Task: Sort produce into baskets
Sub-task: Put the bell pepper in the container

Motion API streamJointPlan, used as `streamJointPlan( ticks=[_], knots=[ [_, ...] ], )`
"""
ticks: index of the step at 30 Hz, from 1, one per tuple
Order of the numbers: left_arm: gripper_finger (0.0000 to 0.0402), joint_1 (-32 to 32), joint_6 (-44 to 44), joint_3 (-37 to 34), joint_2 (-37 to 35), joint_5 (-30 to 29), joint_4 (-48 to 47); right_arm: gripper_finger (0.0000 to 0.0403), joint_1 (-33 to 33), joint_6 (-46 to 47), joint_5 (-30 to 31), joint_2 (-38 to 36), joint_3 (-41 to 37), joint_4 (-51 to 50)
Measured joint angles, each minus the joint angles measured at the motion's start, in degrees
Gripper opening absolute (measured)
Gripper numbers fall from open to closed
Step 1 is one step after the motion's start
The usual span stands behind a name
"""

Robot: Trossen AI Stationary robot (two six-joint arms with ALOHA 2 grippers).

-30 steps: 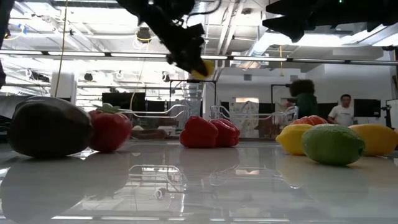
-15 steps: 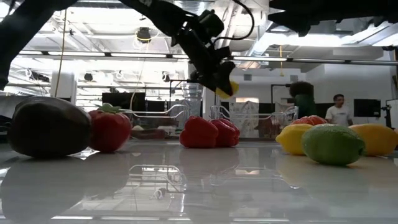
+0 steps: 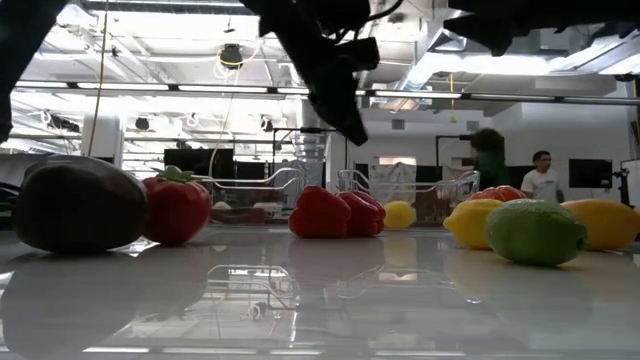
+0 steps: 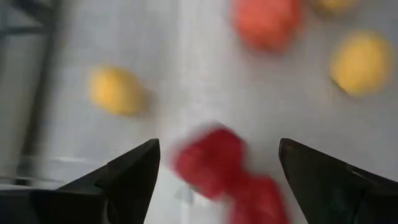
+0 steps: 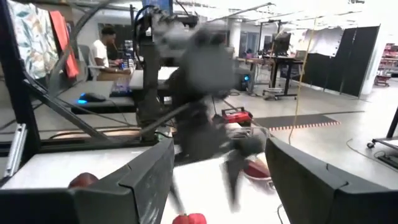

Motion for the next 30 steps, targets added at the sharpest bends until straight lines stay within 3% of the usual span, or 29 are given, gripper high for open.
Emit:
streamJointPlan(
  ticks=[5, 10, 20, 30],
  knots=[
    [0.0311, -5.8, -2.3, -8.1, -2.3, -6.5, 0.0, 0.0281, 1.8, 1.1, 0.0, -1.3, 0.0, -0.1],
    [0.0311, -6.6, -5.2, -12.0, -2.3, -11.5, 0.6, 0.0281, 2.9, 1.1, 0.0, -1.1, 0.0, 0.7],
    [0.0334, -5.6, -3.7, -12.3, -2.3, -8.0, 1.9, 0.0281, 2.8, 0.1, 0.0, -1.1, 0.0, 1.1],
    [0.0341, -3.8, -5.8, -19.0, -2.1, -5.4, 6.2, 0.0281, 2.7, 0.0, 0.0, -1.1, 0.0, 1.1]
  ],
)
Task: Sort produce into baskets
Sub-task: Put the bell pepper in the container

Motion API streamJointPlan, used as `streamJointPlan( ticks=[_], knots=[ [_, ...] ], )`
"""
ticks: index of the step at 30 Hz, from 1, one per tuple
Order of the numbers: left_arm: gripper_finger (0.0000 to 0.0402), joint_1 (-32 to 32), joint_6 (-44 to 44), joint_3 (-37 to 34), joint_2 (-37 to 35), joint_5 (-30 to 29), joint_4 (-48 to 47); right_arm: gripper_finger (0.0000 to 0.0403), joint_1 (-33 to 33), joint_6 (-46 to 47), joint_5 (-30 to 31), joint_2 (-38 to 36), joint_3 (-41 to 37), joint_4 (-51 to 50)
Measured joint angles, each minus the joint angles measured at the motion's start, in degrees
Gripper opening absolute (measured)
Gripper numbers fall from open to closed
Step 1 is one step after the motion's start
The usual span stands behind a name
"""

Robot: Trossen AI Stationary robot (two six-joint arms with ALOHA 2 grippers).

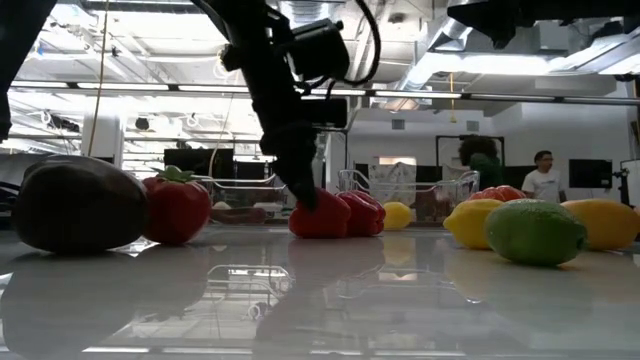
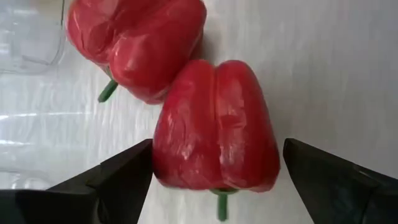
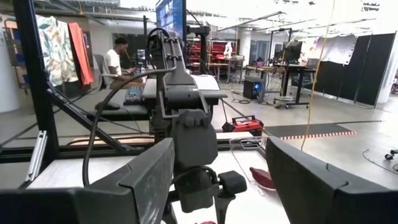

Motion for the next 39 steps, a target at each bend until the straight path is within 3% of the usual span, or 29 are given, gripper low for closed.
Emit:
streamJointPlan(
  ticks=[7, 16, 23, 27, 33, 39],
  knots=[
    [0.0331, 0.0, 0.1, -0.3, 0.0, -0.5, -0.9, 0.0281, -0.2, -0.1, 0.0, 0.0, 0.0, 0.8],
    [0.0238, -0.2, -0.8, -0.2, 0.0, -0.6, 1.3, 0.0281, -0.2, -0.2, 0.0, 0.0, 0.0, 0.8],
    [0.0250, -0.1, 0.3, 6.9, -1.0, -0.9, -7.4, 0.0281, -0.2, -0.4, 0.0, 0.0, 0.0, 0.4],
    [0.0252, 0.0, 2.2, 12.6, -3.3, -6.2, -12.5, 0.0281, -0.2, -0.4, 0.0, 0.0, 0.0, 0.4],
    [0.0252, 3.9, 2.3, 14.5, -9.3, -22.2, -17.5, 0.0281, -0.2, -0.4, 0.0, 0.0, 0.0, 0.0],
    [0.0258, 12.7, -5.3, 14.5, -11.8, -23.9, -23.9, 0.0281, -0.2, -0.4, 0.0, 0.0, 0.0, 0.0]
  ],
)
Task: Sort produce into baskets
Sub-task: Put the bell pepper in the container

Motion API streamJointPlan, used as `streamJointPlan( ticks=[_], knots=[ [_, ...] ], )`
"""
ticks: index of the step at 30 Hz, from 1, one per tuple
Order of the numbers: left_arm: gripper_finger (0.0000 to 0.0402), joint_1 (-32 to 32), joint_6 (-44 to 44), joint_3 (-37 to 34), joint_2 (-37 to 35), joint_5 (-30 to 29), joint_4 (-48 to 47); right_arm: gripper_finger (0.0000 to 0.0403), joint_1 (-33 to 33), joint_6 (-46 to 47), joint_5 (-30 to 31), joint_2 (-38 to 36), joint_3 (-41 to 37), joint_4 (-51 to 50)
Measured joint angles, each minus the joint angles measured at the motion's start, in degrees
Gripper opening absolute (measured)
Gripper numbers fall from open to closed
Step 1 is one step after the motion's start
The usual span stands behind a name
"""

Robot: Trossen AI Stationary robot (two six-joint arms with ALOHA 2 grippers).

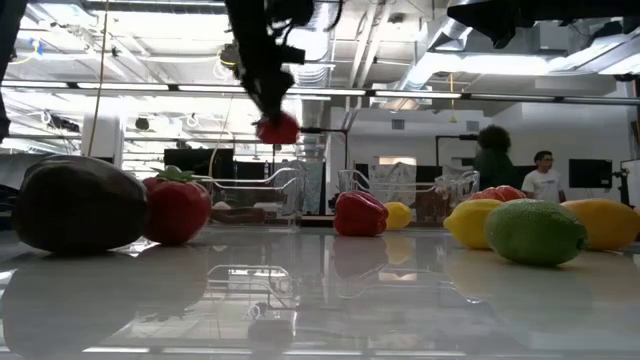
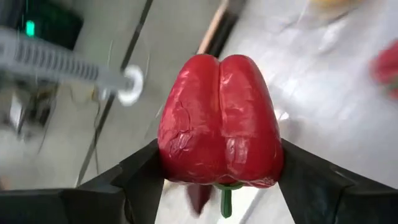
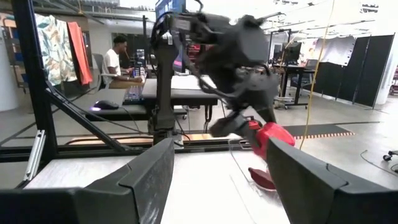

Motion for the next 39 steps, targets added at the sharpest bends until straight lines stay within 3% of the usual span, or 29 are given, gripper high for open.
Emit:
streamJointPlan(
  ticks=[8, 12, 14, 16, 26, 39],
  knots=[
    [0.0345, 6.5, 0.5, 0.0, 0.4, 1.4, 3.4, 0.0281, 0.0, 0.0, 0.0, 0.0, 0.0, 0.4],
    [0.0372, 5.6, 2.7, 0.0, 0.4, 11.7, 6.6, 0.0281, 0.0, -0.1, 0.0, 0.0, 0.0, 0.4],
    [0.0374, 3.4, 4.8, -0.1, 1.1, 18.5, 8.4, 0.0281, 0.0, -0.1, 0.0, 0.0, 0.0, 0.4],
    [0.0373, 0.2, 6.7, -0.4, 2.4, 21.6, 10.3, 0.0281, 0.0, -0.2, 0.0, 0.0, 0.0, 0.4],
    [0.0372, -13.3, 18.3, -0.1, 13.3, 21.1, 21.5, 0.0281, 0.0, 0.0, 0.0, 0.0, 0.0, 0.5],
    [0.0372, -11.0, 22.0, 5.7, 24.2, 23.6, 21.2, 0.0281, -0.3, 0.0, 0.0, 0.0, 0.0, 0.4]
  ],
)
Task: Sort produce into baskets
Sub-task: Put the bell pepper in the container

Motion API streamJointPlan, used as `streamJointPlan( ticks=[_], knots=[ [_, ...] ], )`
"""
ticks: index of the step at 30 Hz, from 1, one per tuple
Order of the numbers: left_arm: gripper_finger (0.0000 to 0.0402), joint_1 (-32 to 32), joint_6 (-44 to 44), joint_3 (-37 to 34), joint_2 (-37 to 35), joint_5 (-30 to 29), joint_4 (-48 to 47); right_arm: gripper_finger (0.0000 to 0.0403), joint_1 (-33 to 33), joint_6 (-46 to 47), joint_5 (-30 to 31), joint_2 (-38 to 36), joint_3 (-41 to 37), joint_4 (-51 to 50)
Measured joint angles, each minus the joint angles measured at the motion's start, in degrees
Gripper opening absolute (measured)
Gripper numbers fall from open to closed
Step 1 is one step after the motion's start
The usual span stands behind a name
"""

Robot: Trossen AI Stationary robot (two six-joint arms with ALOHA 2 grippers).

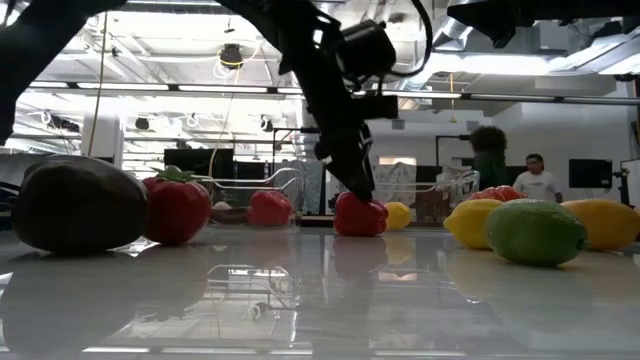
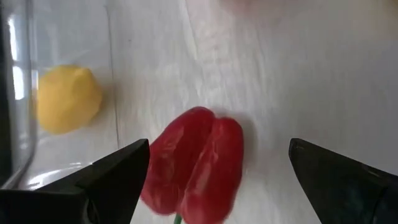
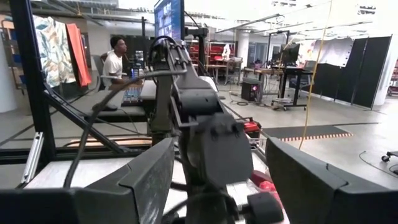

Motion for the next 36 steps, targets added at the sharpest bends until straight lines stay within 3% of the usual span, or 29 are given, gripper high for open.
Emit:
streamJointPlan(
  ticks=[8, 26, 32, 36],
  knots=[
    [0.0362, 0.4, 1.9, 1.4, 1.2, -1.2, -6.2, 0.0281, 0.0, -0.1, 0.0, 0.0, 0.0, -0.6],
    [0.0256, -1.6, -2.3, 1.3, 1.0, -8.7, -13.4, 0.0281, 0.0, 0.0, 0.0, 0.0, 0.0, -0.5],
    [0.0240, -1.9, -3.8, 1.3, -2.2, -9.2, -14.2, 0.0281, 0.0, 0.0, 0.0, 0.0, 0.0, -0.6],
    [0.0239, -1.9, -3.7, 1.3, -7.0, -14.8, -15.2, 0.0281, 0.0, 0.0, 0.0, 0.0, 0.0, -0.8]
  ],
)
